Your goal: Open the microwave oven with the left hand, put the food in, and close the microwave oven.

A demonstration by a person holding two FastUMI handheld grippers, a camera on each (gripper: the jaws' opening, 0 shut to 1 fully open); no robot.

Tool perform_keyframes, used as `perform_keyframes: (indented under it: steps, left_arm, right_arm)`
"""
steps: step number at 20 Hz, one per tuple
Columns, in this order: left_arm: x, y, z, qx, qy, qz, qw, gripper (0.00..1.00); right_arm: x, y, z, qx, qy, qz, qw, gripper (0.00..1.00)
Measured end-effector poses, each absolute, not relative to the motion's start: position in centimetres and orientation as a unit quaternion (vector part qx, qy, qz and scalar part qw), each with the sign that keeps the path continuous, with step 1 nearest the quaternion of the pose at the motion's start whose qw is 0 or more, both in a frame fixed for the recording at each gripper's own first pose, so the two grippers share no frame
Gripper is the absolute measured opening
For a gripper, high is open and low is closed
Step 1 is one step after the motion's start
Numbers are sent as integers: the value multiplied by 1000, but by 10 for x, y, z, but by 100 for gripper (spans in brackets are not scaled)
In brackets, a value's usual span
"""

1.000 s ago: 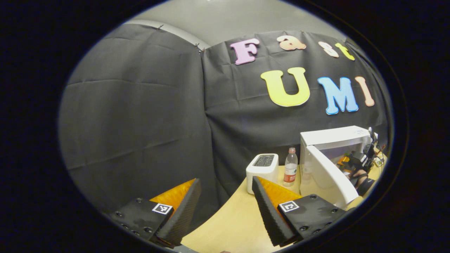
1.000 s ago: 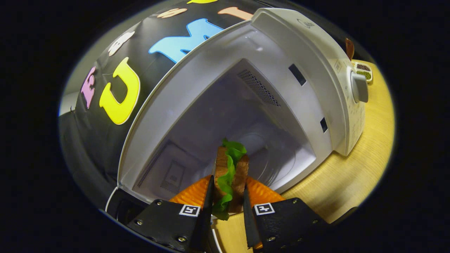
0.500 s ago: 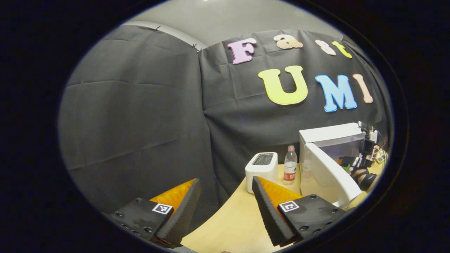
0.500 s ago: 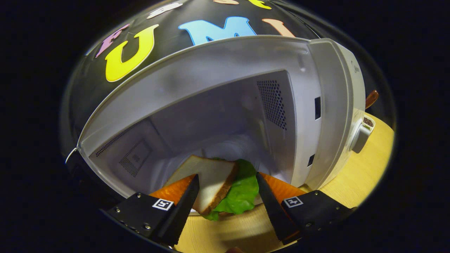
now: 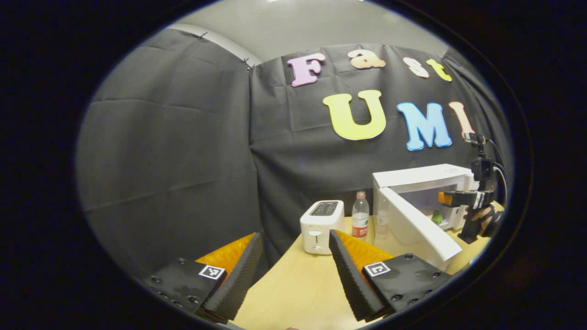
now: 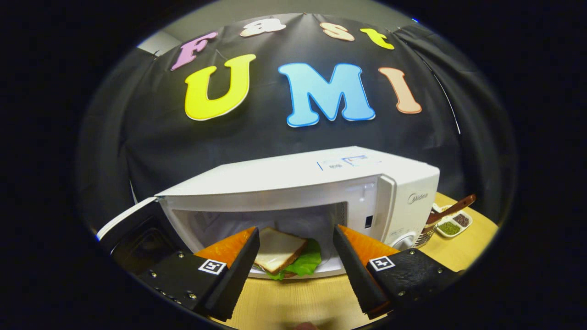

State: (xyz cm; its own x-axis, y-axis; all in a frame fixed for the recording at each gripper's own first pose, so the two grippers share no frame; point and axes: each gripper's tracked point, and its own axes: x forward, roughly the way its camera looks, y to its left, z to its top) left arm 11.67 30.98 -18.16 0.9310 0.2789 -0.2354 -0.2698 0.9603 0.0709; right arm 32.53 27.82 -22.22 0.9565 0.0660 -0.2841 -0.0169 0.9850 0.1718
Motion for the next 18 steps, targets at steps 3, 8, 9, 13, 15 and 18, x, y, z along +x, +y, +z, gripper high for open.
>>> perform_keyframes:
  steps: [3,8,9,13,15,18]
  left_arm:
    - [111,296,-194,9,127,131,983,96]
    - [102,276,-210,11,138,114,984,94]
    - [101,274,-211,12,142,113,983,94]
    - [96,264,-224,-10,158,118,980,84]
    - [95,250,-233,-22,170,105,979,74]
    - [98,229,-248,-30,194,81,977,40]
  right_arm:
    - [295,266,-184,69,116,43,990,98]
    - [242,234,-126,39,69,55,995,97]
    - [231,229,-117,30,61,58,996,97]
    - [190,206,-92,9,41,70,997,97]
    - [172,191,-86,-3,43,70,997,96]
    - [149,165,-79,-6,40,64,997,95]
